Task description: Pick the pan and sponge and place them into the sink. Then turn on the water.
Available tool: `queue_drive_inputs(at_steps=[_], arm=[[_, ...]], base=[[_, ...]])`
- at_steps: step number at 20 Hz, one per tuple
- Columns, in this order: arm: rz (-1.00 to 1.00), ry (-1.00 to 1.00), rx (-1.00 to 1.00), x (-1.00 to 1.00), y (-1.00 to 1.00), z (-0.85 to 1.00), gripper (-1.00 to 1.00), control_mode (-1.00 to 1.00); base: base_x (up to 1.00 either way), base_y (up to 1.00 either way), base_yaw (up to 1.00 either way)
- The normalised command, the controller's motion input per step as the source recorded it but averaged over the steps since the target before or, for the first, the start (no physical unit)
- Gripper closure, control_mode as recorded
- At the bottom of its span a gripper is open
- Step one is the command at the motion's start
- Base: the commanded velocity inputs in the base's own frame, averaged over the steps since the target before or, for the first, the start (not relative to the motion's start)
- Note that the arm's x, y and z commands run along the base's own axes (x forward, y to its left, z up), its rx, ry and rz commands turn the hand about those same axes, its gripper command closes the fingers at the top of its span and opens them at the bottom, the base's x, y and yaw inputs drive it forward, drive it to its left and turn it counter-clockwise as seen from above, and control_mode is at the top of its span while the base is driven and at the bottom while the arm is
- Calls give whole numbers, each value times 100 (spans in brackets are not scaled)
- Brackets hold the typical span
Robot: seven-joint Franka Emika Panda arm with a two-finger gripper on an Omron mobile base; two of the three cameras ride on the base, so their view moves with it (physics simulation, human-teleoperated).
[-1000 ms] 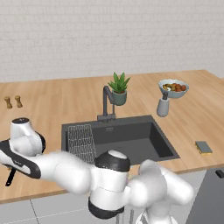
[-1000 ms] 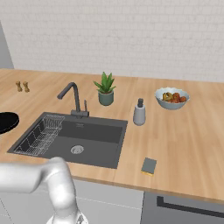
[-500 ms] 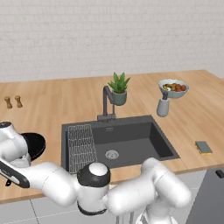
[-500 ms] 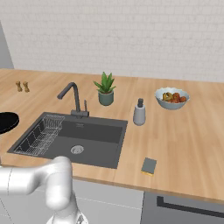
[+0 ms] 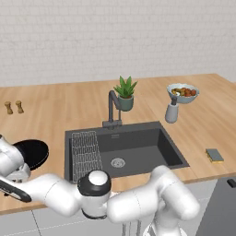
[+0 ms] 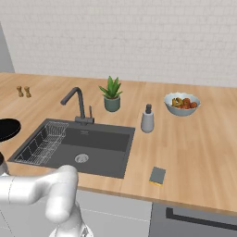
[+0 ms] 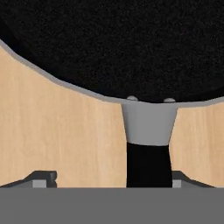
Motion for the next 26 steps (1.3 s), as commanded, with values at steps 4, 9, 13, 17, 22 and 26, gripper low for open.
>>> queue_drive_inputs(at_steps=[4,9,13,17,22,26], arm=[[-11,-15,0,-28,-73,-75,100,-100],[-9,-14,2,-13,-53,-44,100,-100],[-6,-19,3,0,-25,-9,100,-100],[-4,-26,1,0,-5,44,100,-100],[-1,-10,8,-6,-18,100,100,-100],[5,0,1,-33,-68,96,100,-100]], base=[[0,0,0],[0,0,0],[0,0,0],[0,0,0],[0,0,0],[0,0,0]])
